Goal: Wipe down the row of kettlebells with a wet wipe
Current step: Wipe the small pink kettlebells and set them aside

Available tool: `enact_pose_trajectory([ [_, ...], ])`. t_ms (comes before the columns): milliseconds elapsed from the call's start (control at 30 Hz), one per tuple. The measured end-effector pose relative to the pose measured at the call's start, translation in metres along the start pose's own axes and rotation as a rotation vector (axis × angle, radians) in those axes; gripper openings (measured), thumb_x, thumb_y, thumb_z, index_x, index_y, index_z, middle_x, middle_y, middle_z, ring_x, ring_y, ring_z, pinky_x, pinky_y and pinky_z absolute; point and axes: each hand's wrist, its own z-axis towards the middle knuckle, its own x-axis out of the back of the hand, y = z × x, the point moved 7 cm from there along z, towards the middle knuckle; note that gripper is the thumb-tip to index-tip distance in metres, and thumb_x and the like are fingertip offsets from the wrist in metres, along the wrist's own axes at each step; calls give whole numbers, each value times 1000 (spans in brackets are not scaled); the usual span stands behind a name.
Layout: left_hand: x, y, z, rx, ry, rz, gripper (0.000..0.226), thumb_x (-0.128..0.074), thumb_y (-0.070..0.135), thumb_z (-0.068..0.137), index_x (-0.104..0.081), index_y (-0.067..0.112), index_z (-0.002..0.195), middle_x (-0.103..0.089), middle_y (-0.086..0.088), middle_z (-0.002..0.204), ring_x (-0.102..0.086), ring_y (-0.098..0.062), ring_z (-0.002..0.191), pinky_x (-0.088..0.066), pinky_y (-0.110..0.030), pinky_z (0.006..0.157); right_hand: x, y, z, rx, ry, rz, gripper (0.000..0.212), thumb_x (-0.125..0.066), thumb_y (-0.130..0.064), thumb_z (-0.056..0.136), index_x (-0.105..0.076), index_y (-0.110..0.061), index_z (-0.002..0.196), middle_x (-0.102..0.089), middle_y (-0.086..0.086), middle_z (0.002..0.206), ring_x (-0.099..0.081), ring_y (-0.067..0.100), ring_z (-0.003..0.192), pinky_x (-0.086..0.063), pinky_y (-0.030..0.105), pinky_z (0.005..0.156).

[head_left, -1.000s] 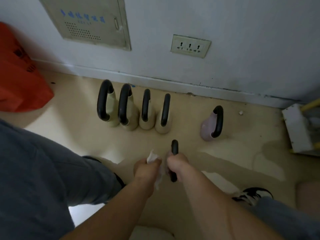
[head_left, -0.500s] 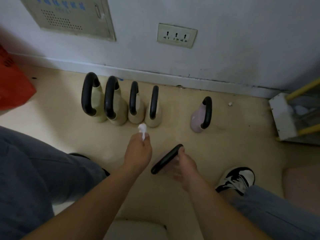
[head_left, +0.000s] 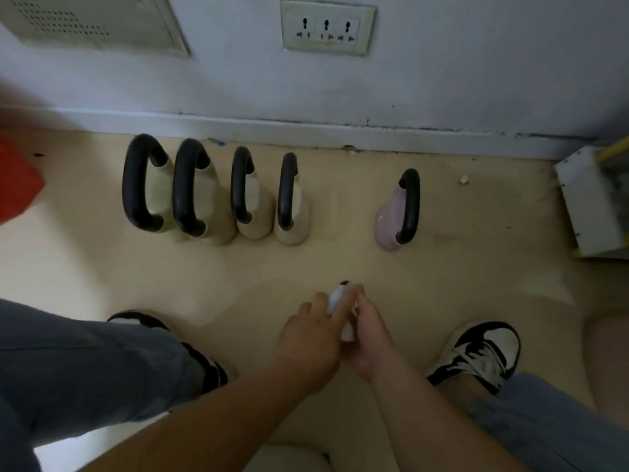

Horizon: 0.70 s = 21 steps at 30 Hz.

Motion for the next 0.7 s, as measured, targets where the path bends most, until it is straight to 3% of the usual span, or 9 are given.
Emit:
enact_pose_trajectory([
  [67, 0, 3, 39, 78, -137, -2, 77, -50, 33, 92, -5, 30, 155, -38, -12, 136, -53, -33, 110, -47, -42, 86, 1, -1, 2, 5, -27, 75, 62, -35, -71, 100, -68, -29, 132, -75, 7, 123, -66, 31, 121, -51, 47, 103],
  [100, 0, 5, 57, 133, -219, -15, 67, -51, 35, 92, -20, 24, 150, -43, -13, 133, -56, -34, 111, -48, -43, 86, -1, -2, 0, 6, -52, 91, 62, -31, -72, 100, -67, -34, 133, -74, 6, 127, -66, 32, 123, -54, 48, 97],
  [200, 1, 14, 85, 252, -340, -17, 43, -47, 39, 95, -45, 15, 130, -54, -15, 127, -56, -34, 113, -44, -40, 83, 2, -4, -6, 9, -35, 95, 68, -27, -73, 100, -69, -27, 128, -74, 10, 125, -69, 29, 112, -59, 38, 72],
  [267, 2, 15, 73, 244, -232, -81, 46, -41, 40, 98, -38, 21, 140, -49, -13, 126, -55, -33, 112, -45, -40, 83, -2, -3, -6, 13, -71, 131, 65, -28, -71, 101, -71, -28, 124, -75, 10, 123, -68, 31, 115, -58, 42, 85],
  [367, -5, -4, 4, 25, 55, -116, 74, -46, 29, 93, -9, 33, 157, -46, -7, 126, -53, -26, 105, -45, -32, 81, -2, -1, 1, 16, -59, 168, 65, -33, -70, 101, -70, -23, 128, -75, 11, 121, -67, 33, 118, -53, 45, 97],
  [467, -35, -40, -53, -97, 103, -54, 89, -44, 19, 87, 9, 26, 158, -54, -8, 121, -52, -25, 97, -48, -31, 79, -1, 2, 11, 28, -57, 177, 58, -38, -68, 101, -63, -28, 137, -66, 12, 136, -62, 40, 125, -48, 60, 106],
  [533, -36, -40, -51, -63, 62, -75, 85, -40, 19, 92, 17, 25, 154, -51, -5, 126, -46, -21, 101, -42, -28, 83, -4, 6, 13, 13, -68, 140, 60, -39, -67, 101, -64, -24, 136, -67, 13, 135, -62, 38, 125, -45, 58, 111],
  [600, -12, -23, -21, 56, 59, -150, 79, -40, 24, 97, 14, 26, 155, -45, -4, 135, -45, -19, 111, -40, -27, 90, -6, 8, 13, -2, -78, 136, 64, -39, -66, 101, -67, -18, 134, -69, 14, 132, -62, 35, 126, -42, 52, 115],
  [700, -1, -7, 43, 252, -96, -154, 69, -43, 39, 98, -11, 17, 155, -49, -11, 134, -54, -30, 115, -47, -40, 92, -8, 3, 6, 14, -95, 113, 62, -37, -71, 99, -69, -28, 131, -72, 9, 129, -64, 34, 125, -43, 54, 113],
])
